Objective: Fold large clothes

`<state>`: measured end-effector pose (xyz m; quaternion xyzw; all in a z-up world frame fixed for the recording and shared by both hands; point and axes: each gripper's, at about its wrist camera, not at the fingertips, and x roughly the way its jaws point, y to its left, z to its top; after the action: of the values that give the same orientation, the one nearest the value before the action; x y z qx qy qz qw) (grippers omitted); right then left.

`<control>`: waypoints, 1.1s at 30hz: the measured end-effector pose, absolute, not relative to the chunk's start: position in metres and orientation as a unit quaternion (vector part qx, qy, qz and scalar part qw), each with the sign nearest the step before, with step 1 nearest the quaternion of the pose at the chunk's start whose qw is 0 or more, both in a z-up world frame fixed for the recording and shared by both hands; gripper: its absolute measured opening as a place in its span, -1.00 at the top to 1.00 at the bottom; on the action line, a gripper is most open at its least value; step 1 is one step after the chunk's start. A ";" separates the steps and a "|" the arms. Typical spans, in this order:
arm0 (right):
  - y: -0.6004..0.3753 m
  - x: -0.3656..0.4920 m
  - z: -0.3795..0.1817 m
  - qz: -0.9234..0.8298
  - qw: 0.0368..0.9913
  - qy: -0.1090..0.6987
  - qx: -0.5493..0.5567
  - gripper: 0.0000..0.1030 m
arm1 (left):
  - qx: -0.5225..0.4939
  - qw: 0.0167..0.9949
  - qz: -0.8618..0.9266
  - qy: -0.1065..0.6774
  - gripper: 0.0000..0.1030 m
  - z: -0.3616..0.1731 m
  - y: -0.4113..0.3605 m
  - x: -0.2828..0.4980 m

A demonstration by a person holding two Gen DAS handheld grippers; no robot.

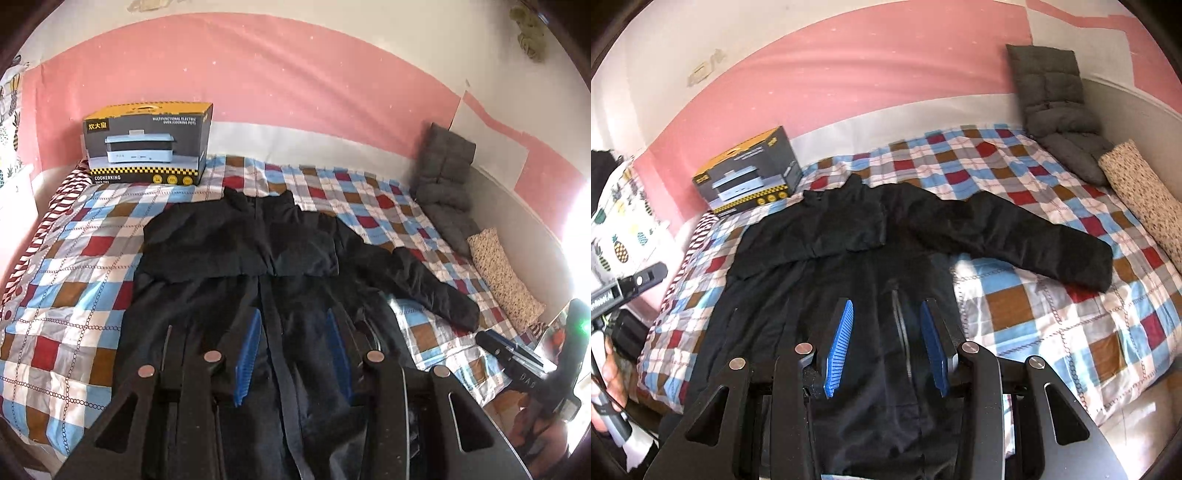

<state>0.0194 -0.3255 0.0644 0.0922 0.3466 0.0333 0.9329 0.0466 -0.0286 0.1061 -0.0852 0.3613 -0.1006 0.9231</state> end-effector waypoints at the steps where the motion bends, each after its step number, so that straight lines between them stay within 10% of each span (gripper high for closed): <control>1: -0.328 0.020 0.062 0.030 0.932 0.349 0.094 0.24 | -0.081 0.923 -0.099 0.364 0.25 0.102 -0.030 0.048; 33: -0.542 0.133 -0.091 -0.163 0.834 0.406 0.337 -0.20 | -0.027 0.885 -0.044 0.463 0.24 -0.028 -0.019 0.186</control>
<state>0.1335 -0.5421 -0.0907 0.3366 0.4059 -0.1631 0.8339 0.1861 -0.0192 -0.0275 -0.0274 0.4628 -0.0441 0.8849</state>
